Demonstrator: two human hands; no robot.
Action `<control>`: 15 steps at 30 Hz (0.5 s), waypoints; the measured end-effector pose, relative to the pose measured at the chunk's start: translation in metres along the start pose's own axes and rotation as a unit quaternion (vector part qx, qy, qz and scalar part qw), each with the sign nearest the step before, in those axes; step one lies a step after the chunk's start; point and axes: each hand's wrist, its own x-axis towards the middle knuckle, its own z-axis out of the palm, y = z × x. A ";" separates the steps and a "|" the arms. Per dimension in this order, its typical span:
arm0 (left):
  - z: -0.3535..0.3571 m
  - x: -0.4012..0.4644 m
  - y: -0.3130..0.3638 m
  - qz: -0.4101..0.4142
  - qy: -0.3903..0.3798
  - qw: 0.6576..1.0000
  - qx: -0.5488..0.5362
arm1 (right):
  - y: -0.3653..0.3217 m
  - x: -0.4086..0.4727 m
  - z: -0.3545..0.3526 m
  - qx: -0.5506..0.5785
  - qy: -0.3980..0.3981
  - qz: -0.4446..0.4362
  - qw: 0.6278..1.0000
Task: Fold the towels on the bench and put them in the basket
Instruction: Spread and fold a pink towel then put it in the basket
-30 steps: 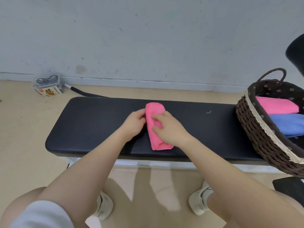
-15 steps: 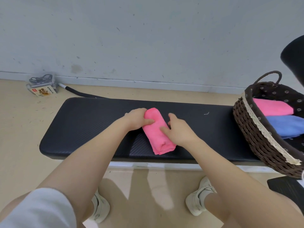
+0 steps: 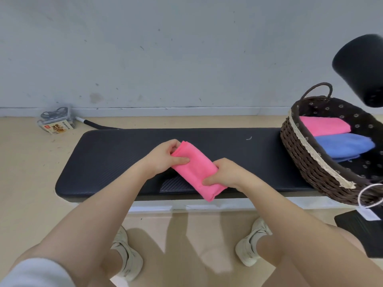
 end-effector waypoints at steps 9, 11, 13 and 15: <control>0.054 0.024 0.087 0.026 -0.047 0.983 -0.178 | 0.039 -0.058 -0.115 0.229 0.118 -0.037 0.966; 0.073 0.033 0.113 0.045 -0.084 0.976 -0.197 | 0.052 -0.070 -0.142 0.286 0.153 -0.051 0.945; 0.092 0.044 0.139 0.059 -0.111 0.969 -0.212 | 0.068 -0.081 -0.170 0.323 0.202 -0.068 0.922; 0.114 0.054 0.166 0.071 -0.124 0.966 -0.214 | 0.085 -0.088 -0.199 0.359 0.253 -0.080 0.895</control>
